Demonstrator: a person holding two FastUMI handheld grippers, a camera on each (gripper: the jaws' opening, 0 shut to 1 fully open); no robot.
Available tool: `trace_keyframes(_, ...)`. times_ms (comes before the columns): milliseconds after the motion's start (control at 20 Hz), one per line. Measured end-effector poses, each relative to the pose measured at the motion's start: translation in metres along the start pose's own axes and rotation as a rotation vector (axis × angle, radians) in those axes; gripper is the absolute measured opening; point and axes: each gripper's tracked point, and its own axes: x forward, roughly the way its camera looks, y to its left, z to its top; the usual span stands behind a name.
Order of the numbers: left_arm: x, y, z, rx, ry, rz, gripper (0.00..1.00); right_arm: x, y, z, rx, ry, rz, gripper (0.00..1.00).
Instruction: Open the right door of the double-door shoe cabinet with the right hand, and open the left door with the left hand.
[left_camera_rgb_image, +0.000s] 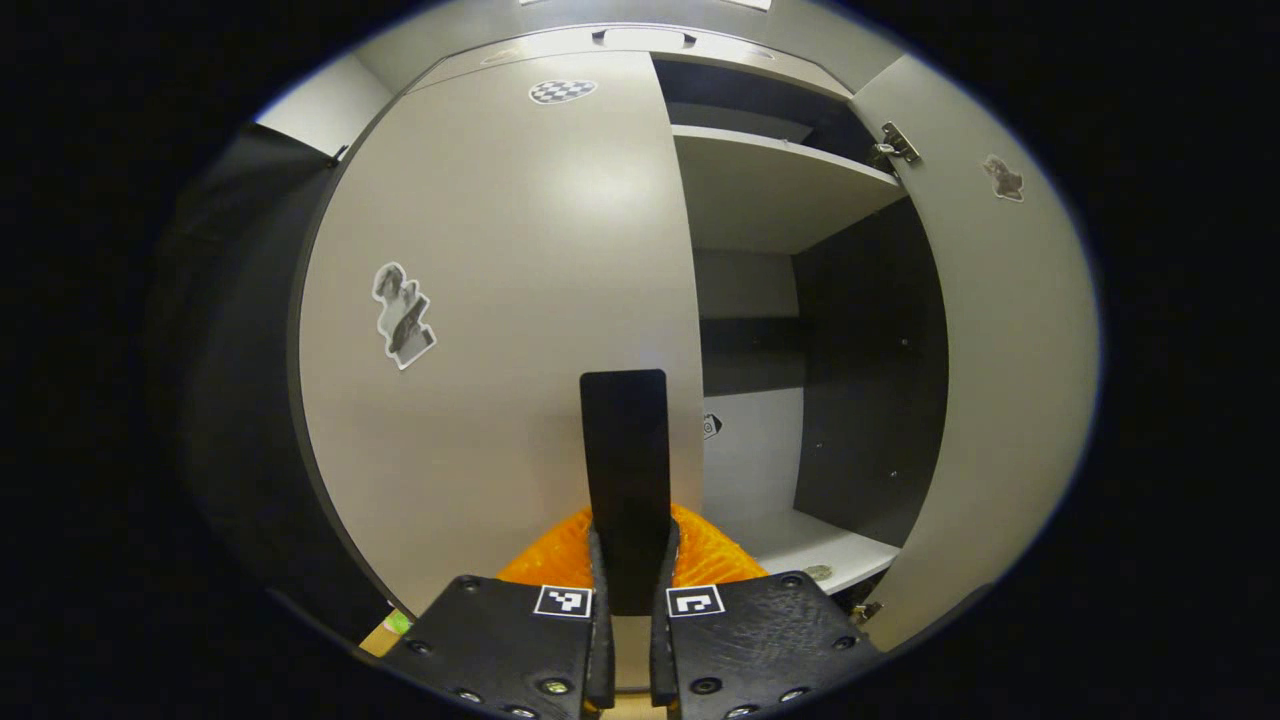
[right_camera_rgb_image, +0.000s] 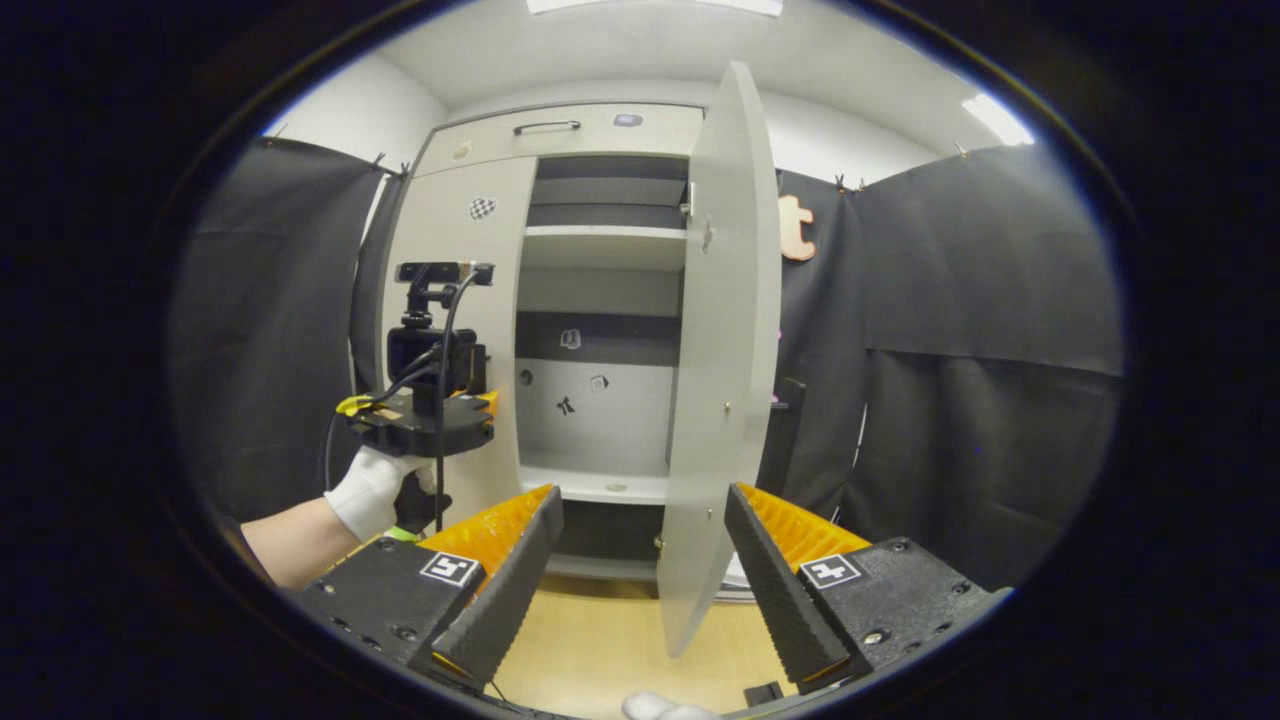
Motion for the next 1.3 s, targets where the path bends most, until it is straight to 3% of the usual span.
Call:
trace_keyframes(150,-0.001,-0.001,-0.001,-0.005,0.007,-0.015,0.05,-0.004,0.004,-0.001,0.006,-0.001,0.011,1.0)
trace_keyframes(650,-0.031,0.002,0.001,-0.033,0.016,-0.078,0.05,-0.026,0.017,-0.005,0.005,-0.007,0.063,1.0)
trace_keyframes(1300,-0.08,0.027,-0.004,-0.031,0.016,-0.046,0.05,-0.059,0.041,-0.012,0.005,-0.01,0.148,1.0)
